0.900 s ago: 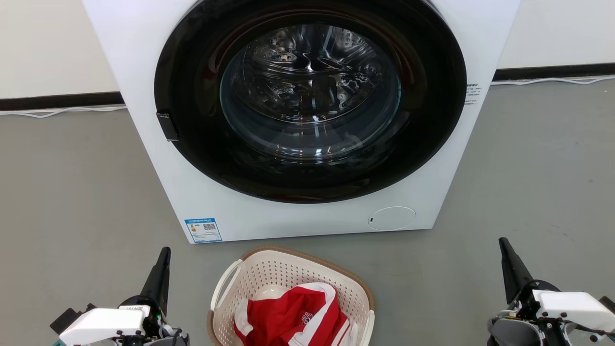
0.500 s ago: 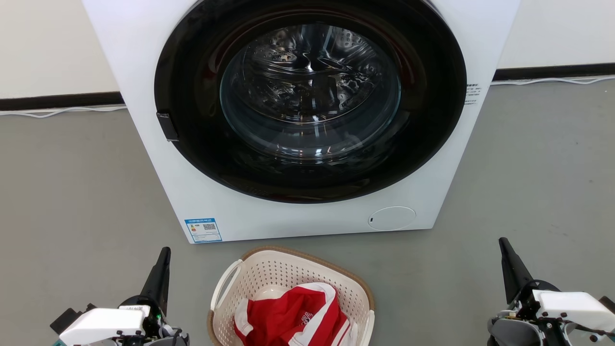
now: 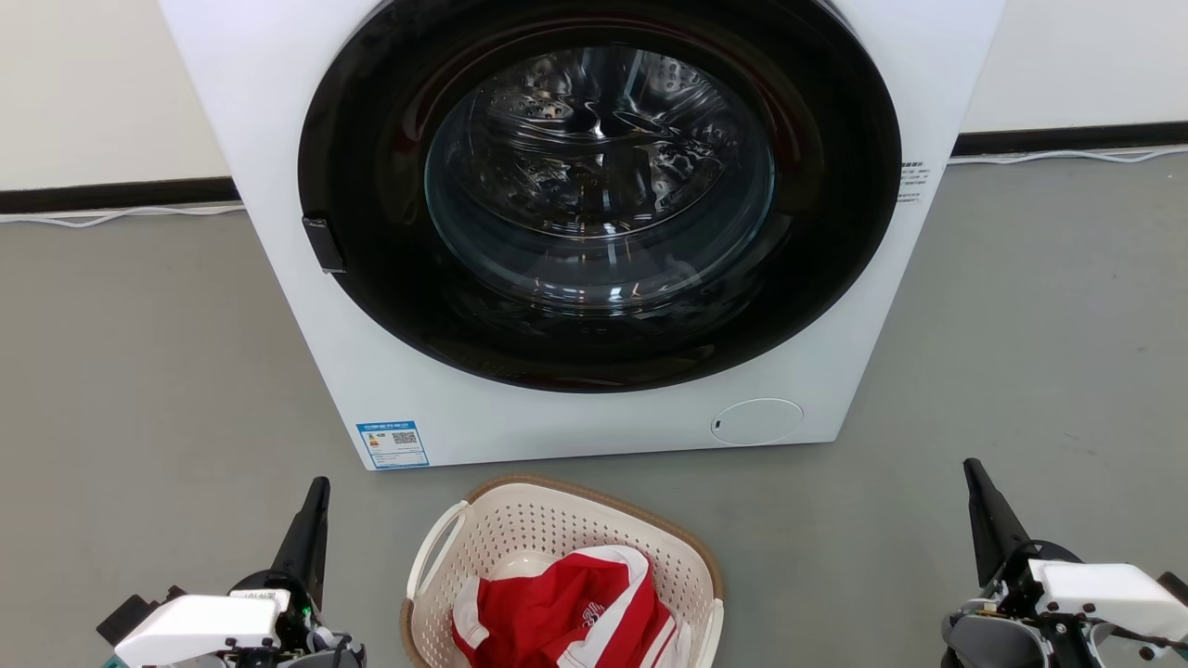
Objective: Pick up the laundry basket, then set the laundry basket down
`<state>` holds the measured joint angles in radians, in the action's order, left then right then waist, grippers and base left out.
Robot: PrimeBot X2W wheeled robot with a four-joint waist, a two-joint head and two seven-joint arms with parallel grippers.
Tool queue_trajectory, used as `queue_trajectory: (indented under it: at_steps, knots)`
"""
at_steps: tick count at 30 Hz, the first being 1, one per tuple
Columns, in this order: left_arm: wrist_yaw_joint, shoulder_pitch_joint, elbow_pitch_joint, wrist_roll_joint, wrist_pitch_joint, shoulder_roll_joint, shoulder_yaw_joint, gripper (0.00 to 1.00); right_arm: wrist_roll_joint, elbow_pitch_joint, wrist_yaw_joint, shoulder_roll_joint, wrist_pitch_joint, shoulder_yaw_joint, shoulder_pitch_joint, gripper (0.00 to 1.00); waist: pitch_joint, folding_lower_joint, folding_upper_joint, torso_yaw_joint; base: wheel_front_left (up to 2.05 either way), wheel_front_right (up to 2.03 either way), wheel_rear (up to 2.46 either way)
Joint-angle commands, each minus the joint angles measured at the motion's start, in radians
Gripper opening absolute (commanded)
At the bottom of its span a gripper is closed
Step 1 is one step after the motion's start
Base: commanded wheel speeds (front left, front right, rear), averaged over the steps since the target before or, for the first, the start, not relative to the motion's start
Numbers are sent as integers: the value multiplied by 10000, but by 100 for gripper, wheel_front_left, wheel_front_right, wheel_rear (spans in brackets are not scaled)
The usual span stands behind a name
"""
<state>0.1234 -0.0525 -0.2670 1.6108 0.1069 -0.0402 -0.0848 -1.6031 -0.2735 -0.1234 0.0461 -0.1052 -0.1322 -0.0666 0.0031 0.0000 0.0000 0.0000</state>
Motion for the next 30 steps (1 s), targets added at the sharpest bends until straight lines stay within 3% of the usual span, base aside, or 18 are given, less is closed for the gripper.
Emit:
queue_trajectory:
  at_steps: [1,30]
  knots:
    - [73,-555,221,-21,63,-100,-289,0,-57,288,-73,41,-79,186,-413,0,0,0,0,0,0,0,0]
    - [73,-555,221,-21,62,-100,-288,0,-57,288,-73,41,-79,186,-413,0,0,0,0,0,0,0,0]
